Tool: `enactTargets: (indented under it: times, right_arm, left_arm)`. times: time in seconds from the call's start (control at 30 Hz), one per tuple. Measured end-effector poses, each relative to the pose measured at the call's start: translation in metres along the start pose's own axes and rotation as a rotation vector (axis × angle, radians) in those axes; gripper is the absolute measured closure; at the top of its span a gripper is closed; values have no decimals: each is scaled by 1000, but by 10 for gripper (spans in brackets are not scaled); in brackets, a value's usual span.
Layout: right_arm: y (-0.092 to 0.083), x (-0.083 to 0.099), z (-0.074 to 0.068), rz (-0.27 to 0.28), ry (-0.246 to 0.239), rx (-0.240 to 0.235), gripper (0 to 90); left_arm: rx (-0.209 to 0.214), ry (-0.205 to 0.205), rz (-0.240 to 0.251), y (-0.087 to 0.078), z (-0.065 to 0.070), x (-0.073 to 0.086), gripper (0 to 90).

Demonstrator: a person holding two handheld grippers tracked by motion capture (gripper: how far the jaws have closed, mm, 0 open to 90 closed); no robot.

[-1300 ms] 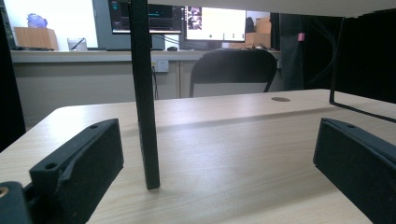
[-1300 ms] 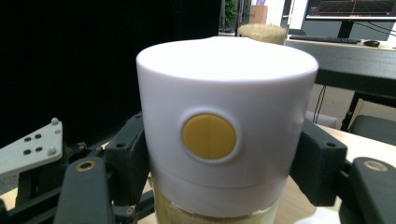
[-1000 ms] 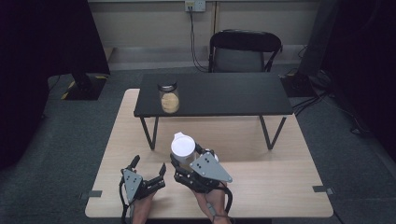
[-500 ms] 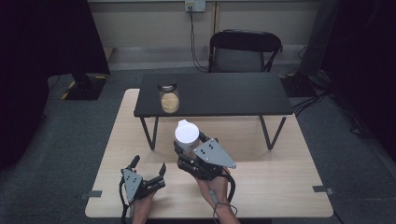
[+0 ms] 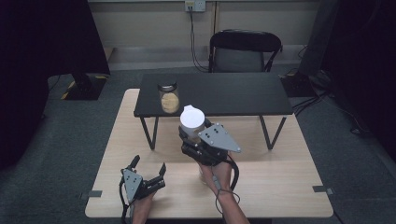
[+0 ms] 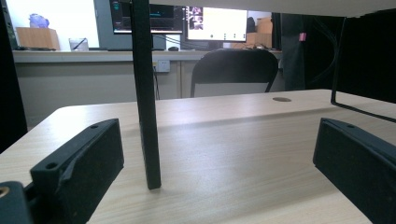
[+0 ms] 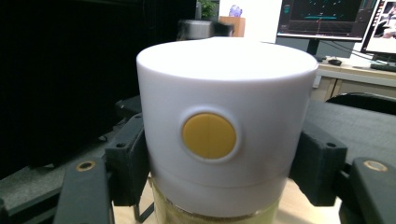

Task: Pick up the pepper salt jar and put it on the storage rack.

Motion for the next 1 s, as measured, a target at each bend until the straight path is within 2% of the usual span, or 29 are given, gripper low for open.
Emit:
enactTargets:
  times: [0.37, 0.73, 1.0]
  right_arm:
    - [10, -26, 23, 17, 0, 45, 303]
    - [27, -34, 40, 3, 2, 76, 303]
    - [46, -44, 53, -4, 6, 89, 303]
  left_arm:
    - [0, 2, -2, 0, 0, 0, 11]
    - [0, 3, -2, 0, 0, 0, 11]
    - [3, 0, 0, 0, 0, 0, 12]
Point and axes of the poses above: each handheld gripper's, and its own axes: y roughly forward along the jaws, x roughly out of its underside, z roughly to its right, the point moved 9 cm from there along y, roughly forward along the jaws, and after that the axes turned 7 degrees about -y, right-handed, at the moved point
